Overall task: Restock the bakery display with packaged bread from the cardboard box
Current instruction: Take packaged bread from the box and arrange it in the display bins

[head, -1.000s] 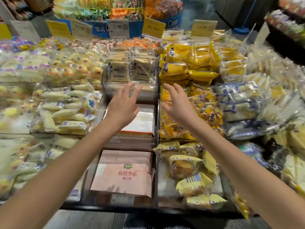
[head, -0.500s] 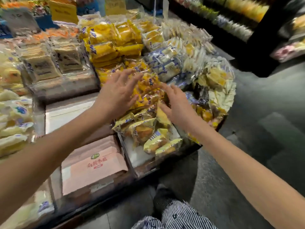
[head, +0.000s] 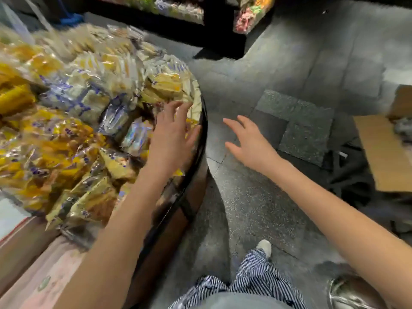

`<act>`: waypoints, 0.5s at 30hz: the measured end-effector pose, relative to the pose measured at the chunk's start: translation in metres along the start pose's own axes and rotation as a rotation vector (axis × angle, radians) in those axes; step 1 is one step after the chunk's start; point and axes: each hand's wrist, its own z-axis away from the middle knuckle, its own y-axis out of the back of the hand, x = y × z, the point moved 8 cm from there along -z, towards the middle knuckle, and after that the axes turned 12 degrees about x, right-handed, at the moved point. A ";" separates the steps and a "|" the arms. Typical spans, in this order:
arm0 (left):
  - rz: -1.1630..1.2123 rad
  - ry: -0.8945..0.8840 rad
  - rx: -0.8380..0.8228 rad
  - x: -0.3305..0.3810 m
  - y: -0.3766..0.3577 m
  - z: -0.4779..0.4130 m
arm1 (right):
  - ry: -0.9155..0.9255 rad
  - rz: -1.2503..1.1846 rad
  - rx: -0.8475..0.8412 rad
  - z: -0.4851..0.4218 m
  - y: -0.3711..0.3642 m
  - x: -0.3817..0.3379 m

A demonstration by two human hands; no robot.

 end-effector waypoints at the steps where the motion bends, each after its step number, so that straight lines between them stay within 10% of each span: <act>1: 0.031 -0.018 -0.025 0.020 -0.019 -0.006 | -0.021 0.016 0.009 0.001 0.012 0.024; 15: 0.290 -0.282 -0.333 0.312 -0.291 -0.087 | -0.221 0.214 0.040 0.030 0.181 0.338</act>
